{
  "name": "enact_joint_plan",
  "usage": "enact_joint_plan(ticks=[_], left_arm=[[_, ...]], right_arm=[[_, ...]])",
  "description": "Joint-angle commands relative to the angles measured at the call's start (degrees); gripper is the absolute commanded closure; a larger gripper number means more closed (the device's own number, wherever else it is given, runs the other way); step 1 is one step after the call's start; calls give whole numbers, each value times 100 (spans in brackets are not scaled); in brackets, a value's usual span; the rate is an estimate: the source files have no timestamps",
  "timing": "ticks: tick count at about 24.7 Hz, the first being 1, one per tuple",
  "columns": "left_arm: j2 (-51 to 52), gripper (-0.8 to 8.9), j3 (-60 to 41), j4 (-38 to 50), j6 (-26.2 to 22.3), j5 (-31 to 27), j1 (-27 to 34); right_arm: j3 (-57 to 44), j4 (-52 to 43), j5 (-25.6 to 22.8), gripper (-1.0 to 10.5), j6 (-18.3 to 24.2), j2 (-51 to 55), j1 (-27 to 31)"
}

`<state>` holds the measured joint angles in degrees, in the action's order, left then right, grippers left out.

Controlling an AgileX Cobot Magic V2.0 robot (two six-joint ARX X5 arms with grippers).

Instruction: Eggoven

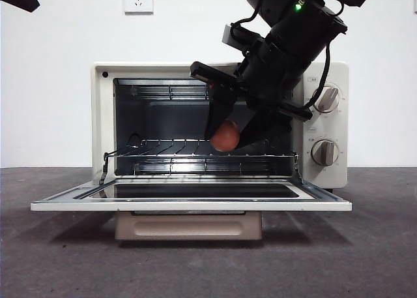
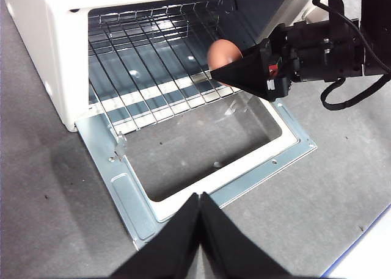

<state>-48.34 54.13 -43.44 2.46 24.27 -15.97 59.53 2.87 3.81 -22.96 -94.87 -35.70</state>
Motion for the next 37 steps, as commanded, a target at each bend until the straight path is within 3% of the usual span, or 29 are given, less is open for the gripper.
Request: enact_joint_plan(ticks=[1,8,28,34,37], left_arm=[[-22,807,44,90,-48,33,-13],[-22,807,44,92,-50,35,-13],[-31,807,44,105,-48,35,-13],[-46,807,44,201,-72,35,-11],[-83,807,-302,844,175,35,98]], right_arm=[[96,-68,-48,719,-63,-103,-94],[96,-72,-214,653,-66,-103,-94],[96,-138,-192,652,-63,184,-173],[96,647,-216,652,-52,922,-175],[96,1150,-197,652,122,1646,-251]])
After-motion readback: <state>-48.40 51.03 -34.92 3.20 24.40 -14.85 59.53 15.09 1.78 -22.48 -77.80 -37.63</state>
